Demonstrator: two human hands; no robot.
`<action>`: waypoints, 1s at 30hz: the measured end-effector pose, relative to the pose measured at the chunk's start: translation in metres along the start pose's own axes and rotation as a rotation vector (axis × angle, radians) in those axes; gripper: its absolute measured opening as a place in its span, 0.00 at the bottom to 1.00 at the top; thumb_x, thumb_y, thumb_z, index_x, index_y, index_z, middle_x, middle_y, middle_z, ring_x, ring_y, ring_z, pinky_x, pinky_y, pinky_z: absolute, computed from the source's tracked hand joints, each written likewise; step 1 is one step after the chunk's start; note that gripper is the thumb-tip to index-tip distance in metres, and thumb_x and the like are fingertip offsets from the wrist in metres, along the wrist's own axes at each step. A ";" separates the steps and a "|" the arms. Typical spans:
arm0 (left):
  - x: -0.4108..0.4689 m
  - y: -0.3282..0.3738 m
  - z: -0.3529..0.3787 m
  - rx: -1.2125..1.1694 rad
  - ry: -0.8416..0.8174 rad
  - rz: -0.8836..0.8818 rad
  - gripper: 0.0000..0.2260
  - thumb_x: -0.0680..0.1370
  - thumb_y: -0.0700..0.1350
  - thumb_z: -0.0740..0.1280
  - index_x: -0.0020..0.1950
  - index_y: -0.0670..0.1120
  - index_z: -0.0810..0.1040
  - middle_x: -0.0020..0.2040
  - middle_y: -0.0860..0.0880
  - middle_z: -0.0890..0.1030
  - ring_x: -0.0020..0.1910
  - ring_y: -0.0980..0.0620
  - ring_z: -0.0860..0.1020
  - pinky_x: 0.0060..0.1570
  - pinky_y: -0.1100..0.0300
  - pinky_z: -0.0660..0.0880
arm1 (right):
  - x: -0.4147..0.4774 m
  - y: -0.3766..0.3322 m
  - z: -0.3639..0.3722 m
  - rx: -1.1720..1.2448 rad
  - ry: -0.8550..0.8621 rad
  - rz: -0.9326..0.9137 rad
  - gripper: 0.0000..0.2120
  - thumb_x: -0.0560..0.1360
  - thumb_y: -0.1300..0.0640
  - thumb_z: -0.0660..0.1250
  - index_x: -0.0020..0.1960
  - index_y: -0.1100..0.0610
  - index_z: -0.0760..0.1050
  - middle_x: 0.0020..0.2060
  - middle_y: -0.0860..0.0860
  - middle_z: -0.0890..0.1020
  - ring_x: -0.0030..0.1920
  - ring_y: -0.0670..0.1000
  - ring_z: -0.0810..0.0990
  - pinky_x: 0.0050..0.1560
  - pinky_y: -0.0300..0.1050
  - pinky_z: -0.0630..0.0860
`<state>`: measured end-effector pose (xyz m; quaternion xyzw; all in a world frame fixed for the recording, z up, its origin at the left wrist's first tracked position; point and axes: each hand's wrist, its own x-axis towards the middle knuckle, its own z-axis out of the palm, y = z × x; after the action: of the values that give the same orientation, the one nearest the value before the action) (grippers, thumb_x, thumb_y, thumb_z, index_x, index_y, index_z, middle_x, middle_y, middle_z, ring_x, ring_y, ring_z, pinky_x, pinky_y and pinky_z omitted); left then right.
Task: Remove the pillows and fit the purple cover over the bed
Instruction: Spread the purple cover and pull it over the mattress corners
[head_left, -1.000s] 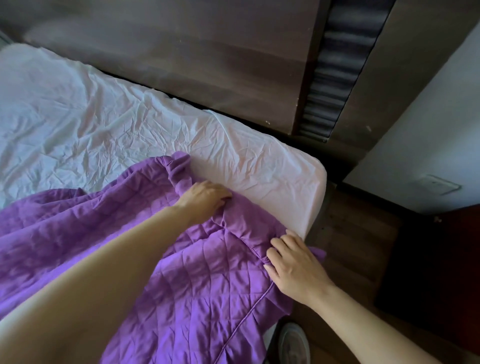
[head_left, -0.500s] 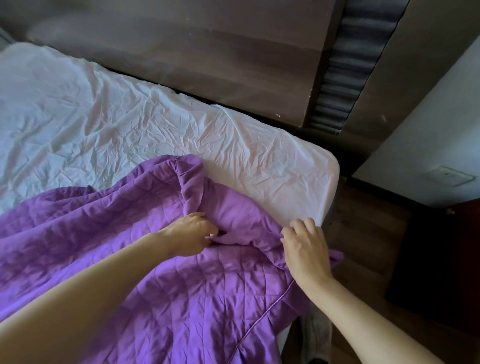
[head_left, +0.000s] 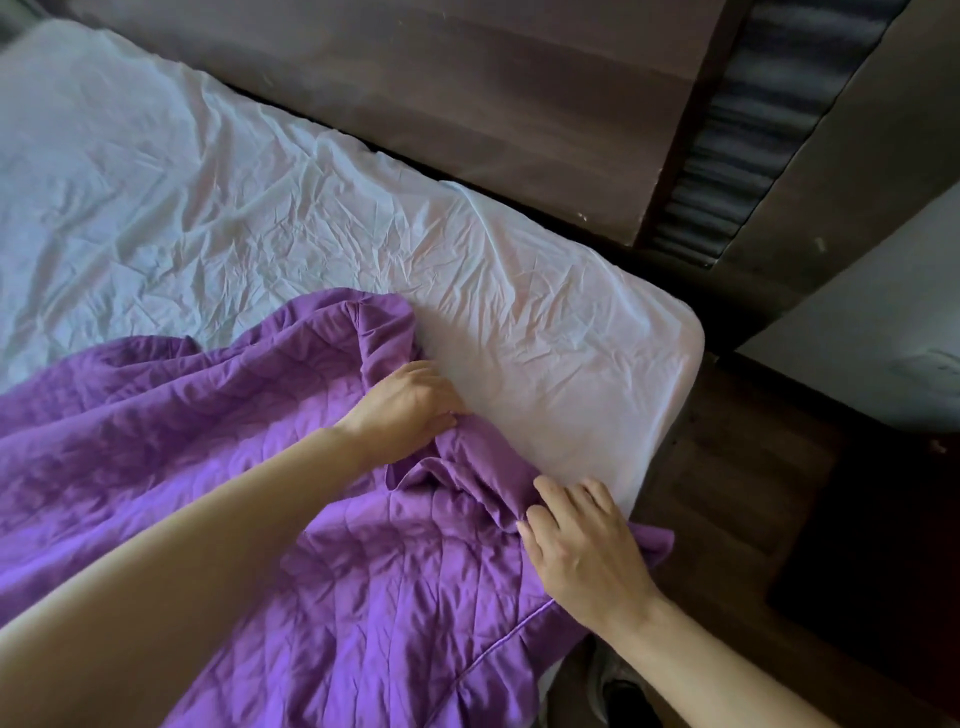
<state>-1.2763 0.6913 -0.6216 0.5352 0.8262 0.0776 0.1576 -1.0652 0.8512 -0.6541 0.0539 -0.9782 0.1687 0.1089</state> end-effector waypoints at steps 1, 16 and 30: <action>-0.012 -0.001 0.002 0.028 0.033 0.026 0.10 0.74 0.46 0.64 0.46 0.45 0.83 0.40 0.51 0.83 0.42 0.47 0.80 0.55 0.55 0.70 | -0.001 -0.002 -0.001 0.026 0.002 0.001 0.13 0.78 0.56 0.60 0.35 0.56 0.73 0.42 0.55 0.79 0.37 0.55 0.76 0.46 0.50 0.70; -0.071 0.018 0.027 0.243 0.034 -0.343 0.21 0.63 0.36 0.76 0.53 0.50 0.77 0.40 0.50 0.77 0.23 0.45 0.75 0.19 0.62 0.58 | 0.012 -0.043 0.011 0.028 -0.203 0.219 0.18 0.70 0.69 0.66 0.60 0.63 0.74 0.42 0.55 0.78 0.25 0.52 0.77 0.22 0.42 0.73; 0.020 0.016 -0.021 0.140 0.265 -0.369 0.04 0.71 0.35 0.65 0.40 0.43 0.73 0.38 0.46 0.77 0.41 0.42 0.75 0.41 0.52 0.66 | 0.056 0.002 -0.008 0.416 -0.067 0.683 0.12 0.76 0.61 0.65 0.36 0.55 0.67 0.34 0.50 0.72 0.38 0.54 0.72 0.38 0.45 0.67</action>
<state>-1.2771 0.7170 -0.6011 0.3700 0.9268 0.0597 0.0219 -1.1187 0.8522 -0.6346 -0.2478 -0.8878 0.3879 0.0015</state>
